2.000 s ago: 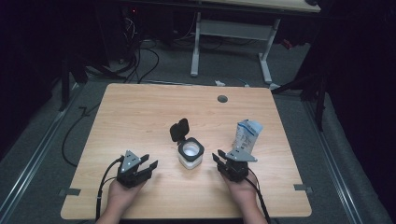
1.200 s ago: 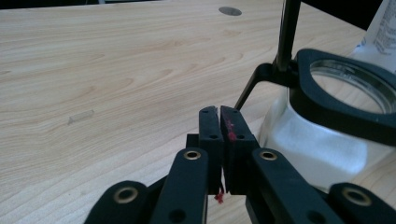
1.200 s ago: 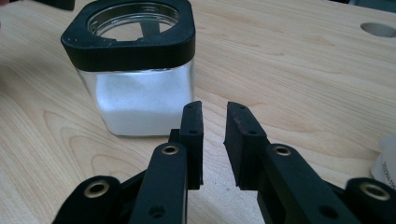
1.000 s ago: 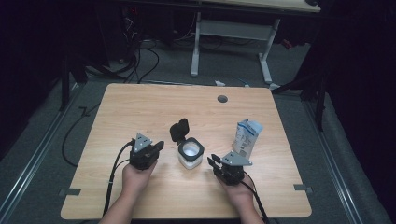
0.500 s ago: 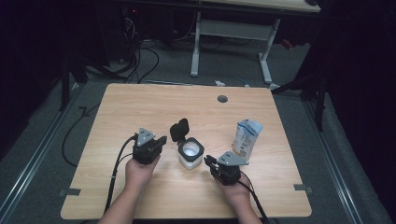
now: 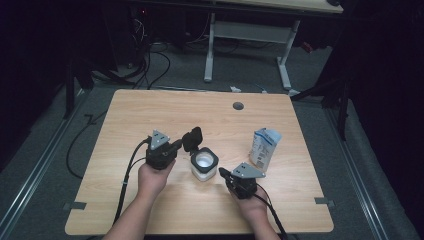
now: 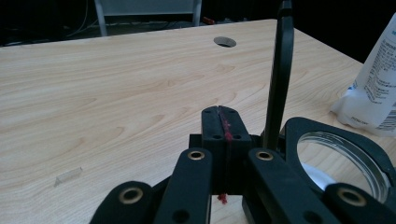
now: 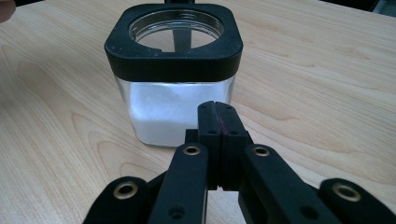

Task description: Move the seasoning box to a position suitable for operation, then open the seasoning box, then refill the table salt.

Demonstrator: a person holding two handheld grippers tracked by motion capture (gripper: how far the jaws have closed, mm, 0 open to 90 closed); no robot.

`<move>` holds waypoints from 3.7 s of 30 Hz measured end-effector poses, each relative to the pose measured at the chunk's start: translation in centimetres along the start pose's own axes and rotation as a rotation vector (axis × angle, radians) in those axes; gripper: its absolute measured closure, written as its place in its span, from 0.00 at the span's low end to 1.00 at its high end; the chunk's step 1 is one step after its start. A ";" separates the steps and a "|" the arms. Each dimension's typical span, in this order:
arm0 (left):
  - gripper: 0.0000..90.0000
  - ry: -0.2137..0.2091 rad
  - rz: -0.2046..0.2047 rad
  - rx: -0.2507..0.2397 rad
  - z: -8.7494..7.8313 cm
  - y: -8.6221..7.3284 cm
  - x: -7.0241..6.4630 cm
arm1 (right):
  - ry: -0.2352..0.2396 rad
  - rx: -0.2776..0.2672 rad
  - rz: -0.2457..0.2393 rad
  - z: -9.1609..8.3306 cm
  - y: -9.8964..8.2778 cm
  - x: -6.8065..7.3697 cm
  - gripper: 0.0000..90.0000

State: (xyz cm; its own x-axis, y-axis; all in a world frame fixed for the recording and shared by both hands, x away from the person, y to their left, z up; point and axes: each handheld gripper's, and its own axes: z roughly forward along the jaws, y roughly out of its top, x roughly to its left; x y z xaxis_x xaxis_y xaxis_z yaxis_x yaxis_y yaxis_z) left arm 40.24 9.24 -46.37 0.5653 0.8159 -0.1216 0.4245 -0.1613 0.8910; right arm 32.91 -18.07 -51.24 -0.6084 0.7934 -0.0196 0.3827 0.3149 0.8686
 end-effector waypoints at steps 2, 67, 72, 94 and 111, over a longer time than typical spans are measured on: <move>1.00 0.000 -0.002 -0.002 0.1 0.3 0.0 | 0.002 -0.001 0.000 0.0 0.0 0.0 1.00; 0.96 -0.007 0.079 0.004 -2.8 -4.1 -1.1 | -0.007 0.029 -0.006 0.5 -0.5 0.5 1.00; 0.81 0.074 0.114 0.017 -4.9 -5.7 1.0 | -0.034 0.034 -0.005 0.4 -0.7 0.0 1.00; 0.61 0.138 0.046 -0.042 -8.7 -9.1 4.8 | -0.098 0.073 0.029 2.1 -0.4 -2.0 1.00; 0.61 0.158 0.010 -0.036 -8.5 -9.2 5.6 | -0.049 0.020 -0.013 2.7 0.8 -0.8 1.00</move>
State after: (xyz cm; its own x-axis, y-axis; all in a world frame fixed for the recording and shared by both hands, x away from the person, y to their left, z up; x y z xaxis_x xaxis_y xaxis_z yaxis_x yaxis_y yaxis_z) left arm 33.49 19.99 -51.51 0.4497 0.8921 -0.0445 0.3923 -0.1525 0.9071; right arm 35.58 -17.08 -51.88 -0.5785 0.8137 -0.0557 0.3889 0.3352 0.8581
